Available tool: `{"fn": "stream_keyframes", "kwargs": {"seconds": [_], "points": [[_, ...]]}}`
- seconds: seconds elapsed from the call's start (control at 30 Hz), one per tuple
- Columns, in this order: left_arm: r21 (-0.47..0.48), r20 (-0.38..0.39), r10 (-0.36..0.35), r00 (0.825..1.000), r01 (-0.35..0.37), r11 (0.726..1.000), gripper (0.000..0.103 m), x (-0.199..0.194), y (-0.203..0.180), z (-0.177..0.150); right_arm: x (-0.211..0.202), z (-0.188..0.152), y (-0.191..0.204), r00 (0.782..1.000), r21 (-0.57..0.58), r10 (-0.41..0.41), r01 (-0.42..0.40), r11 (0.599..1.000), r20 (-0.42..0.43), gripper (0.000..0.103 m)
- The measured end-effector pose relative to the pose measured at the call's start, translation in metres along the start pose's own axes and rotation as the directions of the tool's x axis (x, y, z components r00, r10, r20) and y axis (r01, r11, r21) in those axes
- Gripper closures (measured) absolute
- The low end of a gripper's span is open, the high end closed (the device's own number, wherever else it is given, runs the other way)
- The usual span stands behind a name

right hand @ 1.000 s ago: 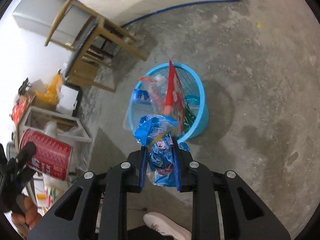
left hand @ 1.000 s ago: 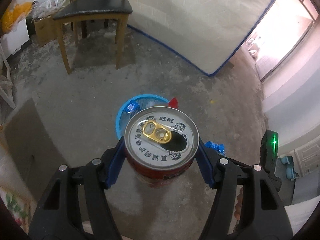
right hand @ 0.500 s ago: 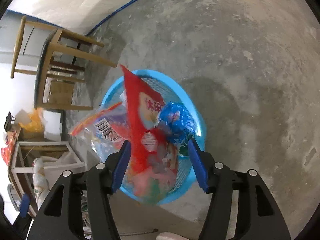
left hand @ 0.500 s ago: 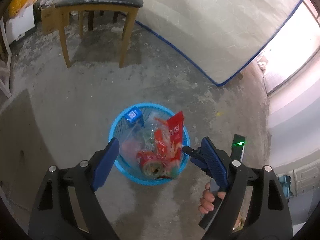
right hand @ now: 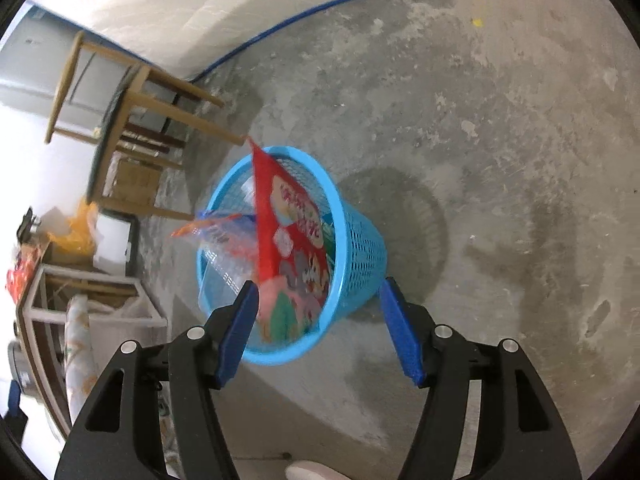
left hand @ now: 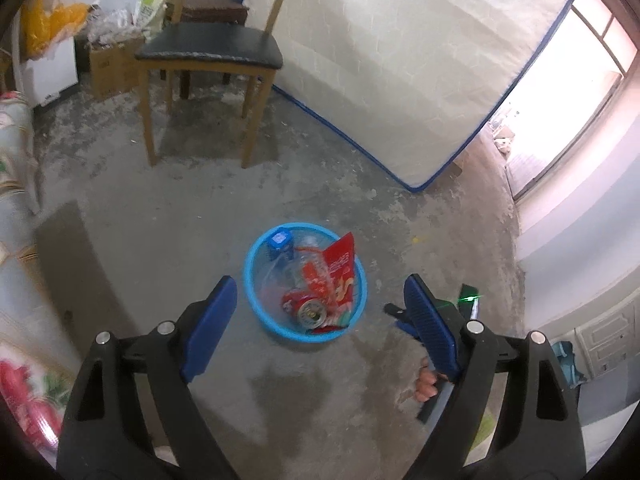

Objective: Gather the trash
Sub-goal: 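Open both tools to drop the red can and blue wrapper into the wastebasket, then move both open tools back toward the table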

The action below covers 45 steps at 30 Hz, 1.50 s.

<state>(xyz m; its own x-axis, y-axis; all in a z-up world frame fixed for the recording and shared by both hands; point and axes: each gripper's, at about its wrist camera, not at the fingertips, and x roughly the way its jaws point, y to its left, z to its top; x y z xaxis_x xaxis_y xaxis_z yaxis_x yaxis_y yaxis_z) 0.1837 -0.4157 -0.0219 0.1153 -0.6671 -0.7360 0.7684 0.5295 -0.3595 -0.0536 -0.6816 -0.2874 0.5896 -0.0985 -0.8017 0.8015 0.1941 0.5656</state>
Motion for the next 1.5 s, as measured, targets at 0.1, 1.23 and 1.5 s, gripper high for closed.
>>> {"fn": "stream_keyframes", "kwargs": {"seconds": [0.1,1.23,1.5], "points": [[0.018,0.029,0.018,0.999,-0.019,1.000,0.020,-0.040,0.008,-0.013,-0.030,-0.020,0.007,1.000,-0.054,0.020,-0.020,0.998,0.001,0.041],[-0.612,0.281,0.590,0.757,-0.332,0.718,0.013,-0.368,0.224,-0.290,-0.155,-0.302,0.364,0.875,-0.742,0.225,-0.484,0.465,-0.429,0.023],[-0.595,0.223,0.625,0.748,-0.403,0.695,0.013,-0.395,0.300,-0.264,-0.130,-0.397,0.459,0.819,-0.765,0.180,-0.573,0.294,-0.545,0.023]]}}
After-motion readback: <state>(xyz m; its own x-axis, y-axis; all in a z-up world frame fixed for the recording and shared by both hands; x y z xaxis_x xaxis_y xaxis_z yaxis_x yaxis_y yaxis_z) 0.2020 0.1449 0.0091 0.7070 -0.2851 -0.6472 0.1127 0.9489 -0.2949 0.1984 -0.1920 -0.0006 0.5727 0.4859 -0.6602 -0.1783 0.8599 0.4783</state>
